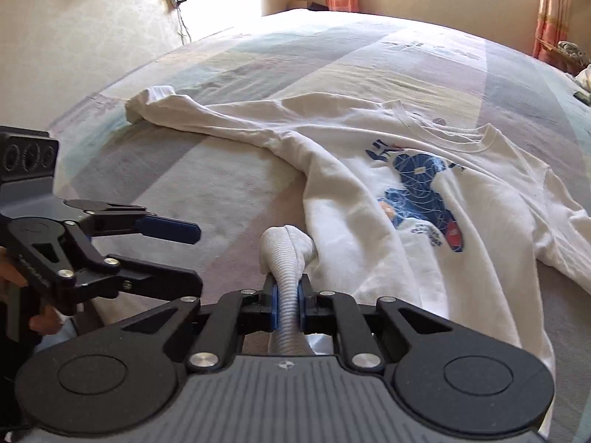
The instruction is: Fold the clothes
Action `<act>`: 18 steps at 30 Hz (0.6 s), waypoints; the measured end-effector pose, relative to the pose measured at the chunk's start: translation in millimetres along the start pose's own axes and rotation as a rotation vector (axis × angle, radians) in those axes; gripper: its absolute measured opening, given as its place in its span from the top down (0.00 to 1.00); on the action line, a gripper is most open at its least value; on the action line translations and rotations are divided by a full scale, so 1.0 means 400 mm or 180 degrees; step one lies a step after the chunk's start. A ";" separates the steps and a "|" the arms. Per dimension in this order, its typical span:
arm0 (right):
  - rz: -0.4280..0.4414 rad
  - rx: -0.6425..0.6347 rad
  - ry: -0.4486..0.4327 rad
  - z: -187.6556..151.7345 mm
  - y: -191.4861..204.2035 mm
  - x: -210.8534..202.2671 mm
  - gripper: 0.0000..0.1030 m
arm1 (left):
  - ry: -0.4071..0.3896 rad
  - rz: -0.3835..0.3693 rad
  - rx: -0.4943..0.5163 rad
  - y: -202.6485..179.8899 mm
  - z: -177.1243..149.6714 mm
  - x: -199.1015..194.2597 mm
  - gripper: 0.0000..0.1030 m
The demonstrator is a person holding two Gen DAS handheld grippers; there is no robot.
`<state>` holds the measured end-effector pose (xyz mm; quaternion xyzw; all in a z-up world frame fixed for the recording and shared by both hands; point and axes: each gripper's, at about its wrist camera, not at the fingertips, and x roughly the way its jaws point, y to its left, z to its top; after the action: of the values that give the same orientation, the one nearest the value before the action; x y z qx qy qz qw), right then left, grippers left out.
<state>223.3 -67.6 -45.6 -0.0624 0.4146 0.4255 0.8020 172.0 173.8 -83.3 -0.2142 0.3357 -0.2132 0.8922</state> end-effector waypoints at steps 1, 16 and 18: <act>0.0205 0.0032 -0.0013 -0.002 0.009 -0.002 0.85 | -0.0013 -0.0022 -0.0012 0.000 0.000 -0.008 0.02; -0.0024 0.0994 -0.0659 -0.246 -0.128 -0.263 0.42 | 0.0246 -0.0374 -0.0824 0.066 -0.080 0.057 0.03; -0.0108 0.1161 -0.0728 -0.299 -0.151 -0.297 0.39 | 0.0311 -0.0566 -0.1029 0.070 -0.099 0.055 0.03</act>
<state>159.6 -234.7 -53.1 0.1254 0.3899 0.3342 0.8489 166.2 175.4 -136.3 -0.3730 0.3882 -0.2446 0.8064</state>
